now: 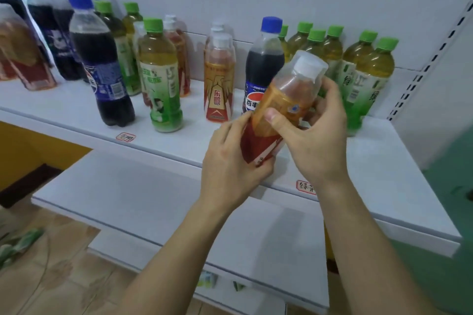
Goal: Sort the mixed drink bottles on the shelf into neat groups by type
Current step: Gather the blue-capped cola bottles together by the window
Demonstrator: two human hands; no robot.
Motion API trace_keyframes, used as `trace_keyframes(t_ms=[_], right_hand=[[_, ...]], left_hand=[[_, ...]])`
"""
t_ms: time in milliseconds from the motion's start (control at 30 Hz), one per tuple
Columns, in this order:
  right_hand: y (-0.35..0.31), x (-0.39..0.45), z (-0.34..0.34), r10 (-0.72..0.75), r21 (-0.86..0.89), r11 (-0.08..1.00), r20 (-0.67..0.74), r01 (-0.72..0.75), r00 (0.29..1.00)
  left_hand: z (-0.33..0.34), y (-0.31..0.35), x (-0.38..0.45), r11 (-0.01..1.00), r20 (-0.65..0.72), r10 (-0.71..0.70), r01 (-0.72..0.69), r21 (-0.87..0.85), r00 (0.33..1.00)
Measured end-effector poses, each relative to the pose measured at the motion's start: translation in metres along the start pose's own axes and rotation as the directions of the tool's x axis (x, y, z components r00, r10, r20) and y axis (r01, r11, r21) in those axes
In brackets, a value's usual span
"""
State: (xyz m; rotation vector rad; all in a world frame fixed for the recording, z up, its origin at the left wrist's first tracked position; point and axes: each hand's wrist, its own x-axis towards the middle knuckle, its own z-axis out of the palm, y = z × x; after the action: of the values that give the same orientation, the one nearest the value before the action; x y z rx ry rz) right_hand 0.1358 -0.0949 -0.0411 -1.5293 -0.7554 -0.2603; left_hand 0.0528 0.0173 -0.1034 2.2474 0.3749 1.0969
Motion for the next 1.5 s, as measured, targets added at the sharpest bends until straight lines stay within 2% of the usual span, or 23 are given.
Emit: trace_keyframes(t_ms=[167, 333, 500, 633, 700, 767, 800, 833, 867, 900, 967, 1033, 1133, 1233, 1267, 1333, 1400, 1500], right_hand=[[-0.015, -0.001, 0.073, -0.062, -0.091, 0.993, 0.073, 0.069, 0.995], [-0.011, 0.021, 0.133, -0.046, -0.19, 0.979, 0.14, 0.072, 0.989], [0.002, 0.041, 0.148, -0.029, -0.238, 0.969, 0.177, 0.071, 0.984], [-0.004, 0.034, 0.135, -0.039, -0.311, 0.945, 0.207, 0.103, 0.978], [-0.008, 0.022, 0.118, -0.17, -0.273, 0.941, 0.126, 0.199, 0.977], [-0.008, 0.01, 0.098, -0.358, -0.228, 0.916, -0.095, 0.33, 0.929], [-0.007, 0.008, 0.09, -0.399, -0.224, 0.909, -0.215, 0.352, 0.892], [-0.004, 0.009, 0.085, -0.386, -0.222, 0.918, -0.307, 0.328, 0.87], [-0.001, 0.013, 0.081, -0.317, -0.204, 0.944, -0.352, 0.258, 0.881], [0.002, 0.019, 0.079, -0.202, -0.157, 0.975, -0.335, 0.156, 0.92], [0.005, 0.031, 0.078, 0.034, -0.051, 0.998, -0.17, -0.043, 0.985], [0.01, 0.04, 0.076, 0.11, -0.016, 0.994, -0.06, -0.111, 0.992], [0.009, 0.035, 0.072, 0.102, 0.078, 0.992, -0.095, -0.095, 0.99], [-0.005, 0.011, 0.074, 0.061, 0.283, 0.959, -0.127, -0.022, 0.99], [-0.012, 0.003, 0.079, 0.05, 0.336, 0.942, -0.107, -0.012, 0.993], [-0.027, -0.01, 0.093, 0.03, 0.4, 0.916, -0.021, -0.019, 0.999], [-0.042, -0.016, 0.114, -0.013, 0.452, 0.892, 0.073, -0.022, 0.997], [-0.056, -0.02, 0.156, -0.078, 0.477, 0.878, 0.213, -0.034, 0.974]], left_hand=[[-0.042, -0.044, 0.007, 0.994, -0.101, -0.095, 0.099, 0.038, 0.99], [-0.053, -0.068, 0.028, 0.982, -0.081, -0.185, 0.187, 0.016, 0.979], [-0.047, -0.078, 0.05, 0.976, -0.023, -0.199, 0.2, 0.083, 0.98], [-0.041, -0.082, 0.055, 0.972, -0.011, -0.205, 0.205, 0.112, 0.979], [-0.038, -0.085, 0.053, 0.968, -0.031, -0.206, 0.209, 0.136, 0.978], [-0.036, -0.089, 0.05, 0.965, -0.059, -0.205, 0.212, 0.155, 0.977], [-0.035, -0.09, 0.05, 0.965, -0.067, -0.203, 0.211, 0.157, 0.977], [-0.034, -0.091, 0.049, 0.966, -0.072, -0.198, 0.207, 0.156, 0.978], [-0.033, -0.092, 0.048, 0.967, -0.079, -0.191, 0.201, 0.157, 0.978], [-0.033, -0.092, 0.047, 0.968, -0.09, -0.183, 0.195, 0.159, 0.979], [-0.033, -0.091, 0.043, 0.972, -0.119, -0.158, 0.176, 0.156, 0.98], [-0.036, -0.087, 0.034, 0.983, -0.146, -0.12, 0.138, 0.123, 0.982], [-0.04, -0.077, 0.016, 0.999, -0.164, -0.023, 0.031, 0.044, 0.986], [-0.041, -0.065, -0.005, 0.989, -0.045, 0.12, -0.123, -0.085, 0.992], [-0.043, -0.061, -0.011, 0.98, -0.031, 0.134, -0.137, -0.148, 0.991], [-0.053, -0.061, -0.018, 0.965, -0.093, 0.083, -0.104, -0.24, 0.992], [-0.073, -0.07, -0.022, 0.973, -0.197, 0.042, -0.085, -0.215, 0.979], [-0.117, -0.101, -0.021, 0.995, -0.283, 0.035, -0.061, -0.083, 0.958]])
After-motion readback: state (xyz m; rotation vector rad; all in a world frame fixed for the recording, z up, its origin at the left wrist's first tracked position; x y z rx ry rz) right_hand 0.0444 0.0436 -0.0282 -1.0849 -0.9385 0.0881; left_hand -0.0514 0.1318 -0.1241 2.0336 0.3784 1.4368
